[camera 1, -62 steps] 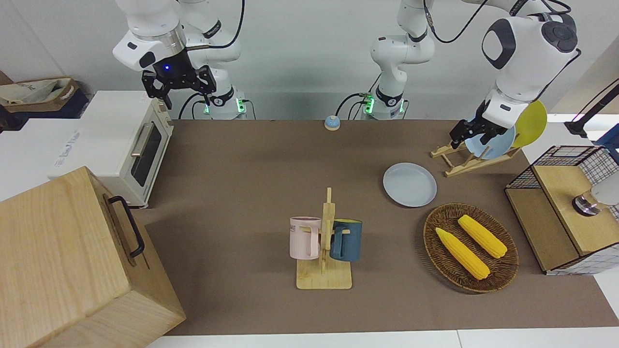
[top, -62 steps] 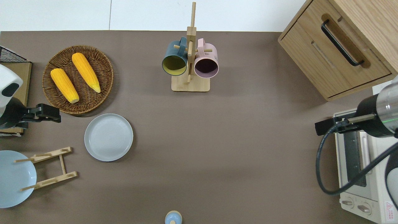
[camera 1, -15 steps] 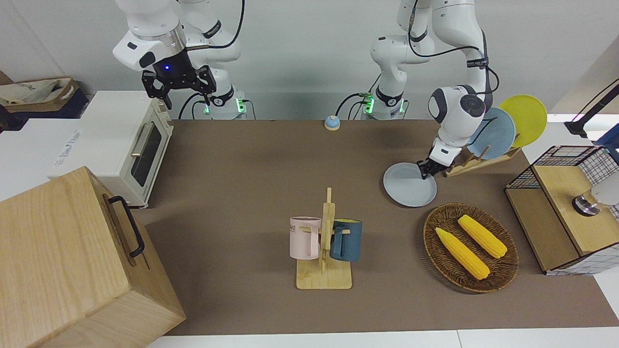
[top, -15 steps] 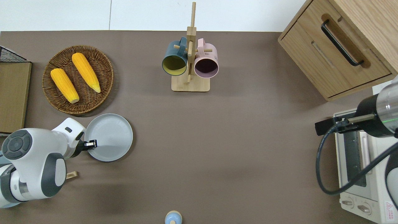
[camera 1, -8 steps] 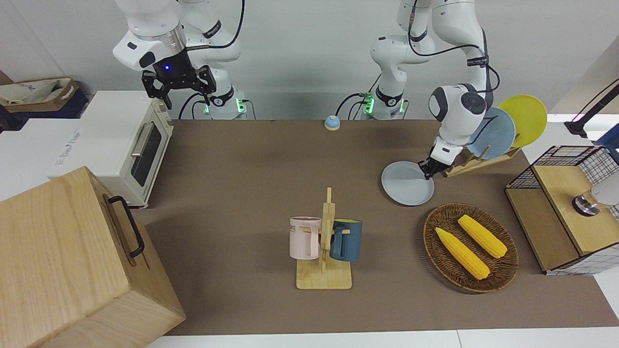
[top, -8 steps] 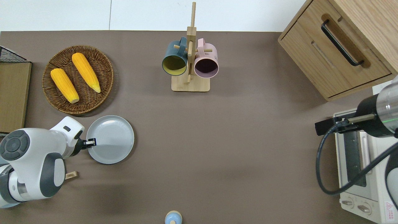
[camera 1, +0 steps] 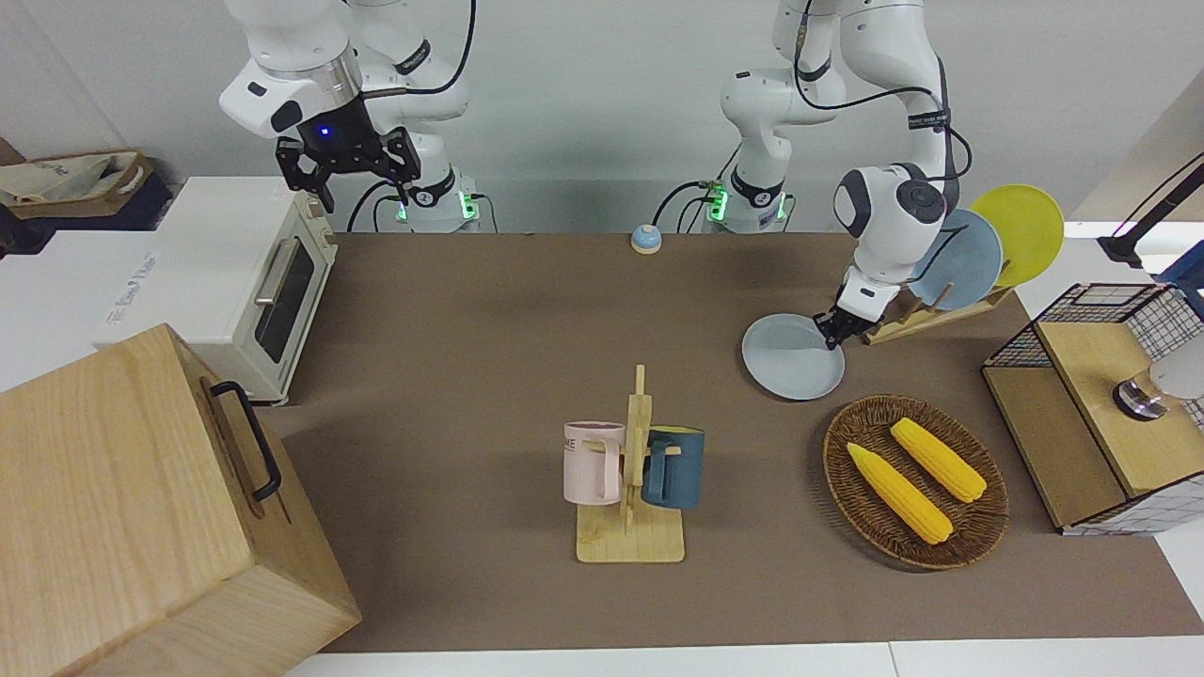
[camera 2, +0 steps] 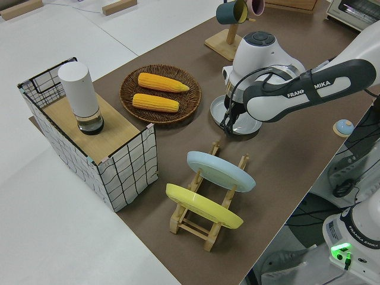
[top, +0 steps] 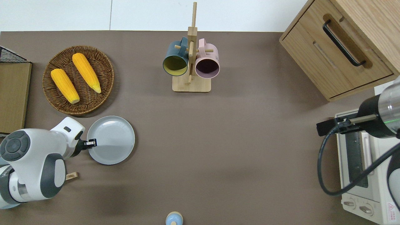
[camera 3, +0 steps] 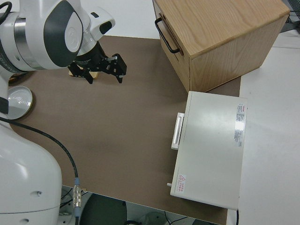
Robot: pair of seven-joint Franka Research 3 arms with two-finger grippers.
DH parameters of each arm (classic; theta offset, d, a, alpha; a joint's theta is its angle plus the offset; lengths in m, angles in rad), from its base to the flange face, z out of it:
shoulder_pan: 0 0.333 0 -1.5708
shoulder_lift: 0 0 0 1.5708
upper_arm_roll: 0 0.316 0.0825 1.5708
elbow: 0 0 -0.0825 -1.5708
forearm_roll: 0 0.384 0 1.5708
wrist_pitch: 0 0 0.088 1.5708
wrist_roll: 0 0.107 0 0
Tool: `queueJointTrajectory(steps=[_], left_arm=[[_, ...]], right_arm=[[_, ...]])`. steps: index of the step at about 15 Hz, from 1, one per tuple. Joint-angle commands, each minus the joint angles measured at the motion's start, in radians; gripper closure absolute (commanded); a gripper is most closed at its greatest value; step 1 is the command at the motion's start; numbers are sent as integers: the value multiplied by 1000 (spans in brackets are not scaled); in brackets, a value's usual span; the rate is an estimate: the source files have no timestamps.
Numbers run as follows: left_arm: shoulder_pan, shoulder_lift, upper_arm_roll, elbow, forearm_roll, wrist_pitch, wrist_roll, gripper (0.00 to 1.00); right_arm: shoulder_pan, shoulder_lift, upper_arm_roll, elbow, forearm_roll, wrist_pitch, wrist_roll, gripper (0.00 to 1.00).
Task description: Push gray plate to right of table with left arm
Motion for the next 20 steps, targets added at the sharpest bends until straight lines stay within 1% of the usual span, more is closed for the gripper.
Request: queueJointTrajectory(steps=[1, 7, 11, 12, 15, 20], left_arm=[[-8, 46, 4, -20, 11, 67, -48, 1000], [-15, 50, -13, -17, 10, 68, -96, 1000], [-72, 56, -13, -13, 10, 69, -178, 1000], [-74, 57, -15, -10, 10, 68, -192, 1000], [-104, 62, -33, -6, 10, 66, -270, 1000], [-198, 66, -36, -3, 10, 65, -411, 1000]], right_arm=[[-20, -3, 15, 9, 6, -16, 13, 17], [-20, -3, 17, 9, 4, -16, 13, 17], [-20, -3, 17, 9, 6, -16, 13, 17], [-20, -3, 17, 9, 4, -16, 13, 17], [-20, -3, 15, 9, 4, -16, 13, 17], [-20, -3, 17, 9, 4, -16, 13, 17]])
